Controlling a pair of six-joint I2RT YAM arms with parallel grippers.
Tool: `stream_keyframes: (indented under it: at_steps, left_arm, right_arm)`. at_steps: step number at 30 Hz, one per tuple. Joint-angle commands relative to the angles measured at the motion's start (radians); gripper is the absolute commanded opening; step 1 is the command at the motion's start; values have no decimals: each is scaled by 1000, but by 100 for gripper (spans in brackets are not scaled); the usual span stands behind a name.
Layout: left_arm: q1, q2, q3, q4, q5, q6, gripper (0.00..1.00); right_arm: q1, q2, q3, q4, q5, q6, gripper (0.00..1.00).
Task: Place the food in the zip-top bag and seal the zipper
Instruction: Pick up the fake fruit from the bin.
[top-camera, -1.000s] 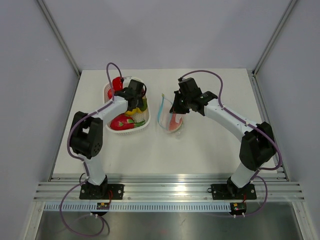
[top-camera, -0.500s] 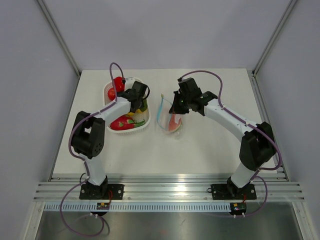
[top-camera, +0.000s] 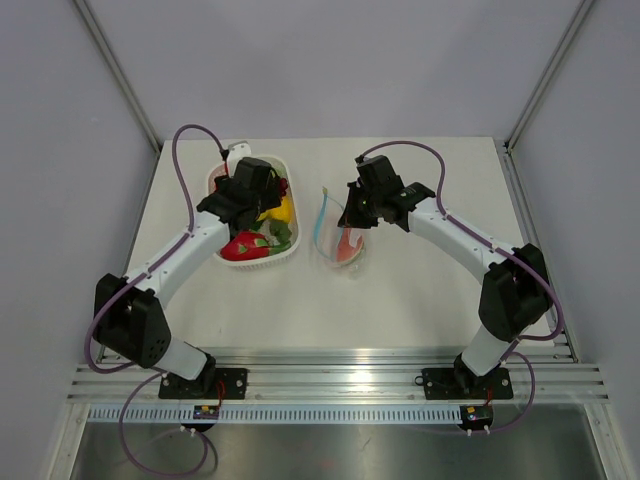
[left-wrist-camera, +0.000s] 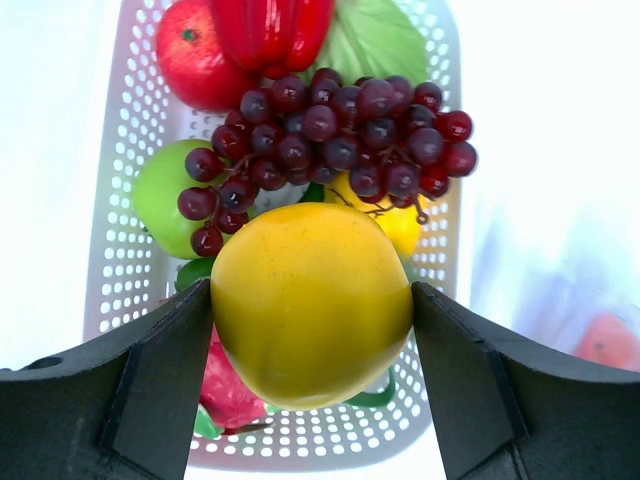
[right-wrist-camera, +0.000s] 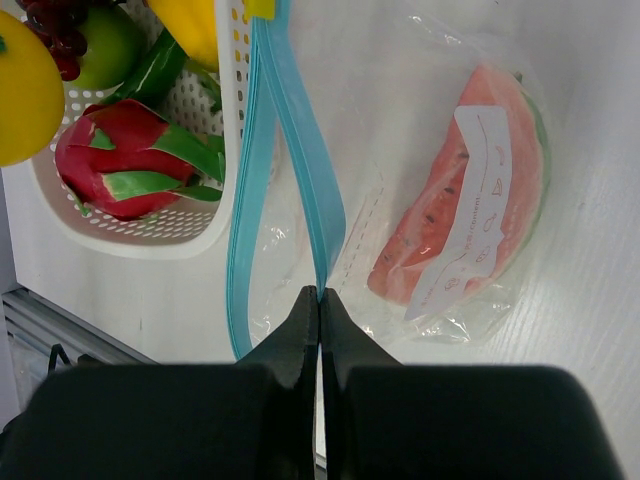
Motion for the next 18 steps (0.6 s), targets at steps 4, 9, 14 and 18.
stream_keyframes:
  at_steps: [4, 9, 14, 18]
  left_arm:
    - [-2, -100, -31, 29, 166, 52, 35]
    - [-2, -161, -49, 57, 327, 73, 35]
    - [-10, -187, -72, 127, 549, 41, 34]
    - [-30, -186, -100, 198, 673, -3, 34]
  right_arm:
    - [8, -24, 5, 27, 0, 8, 0]
    - [11, -10, 18, 29, -12, 12, 0]
    - [22, -5, 31, 22, -11, 14, 0]
    - [26, -2, 31, 24, -15, 18, 0]
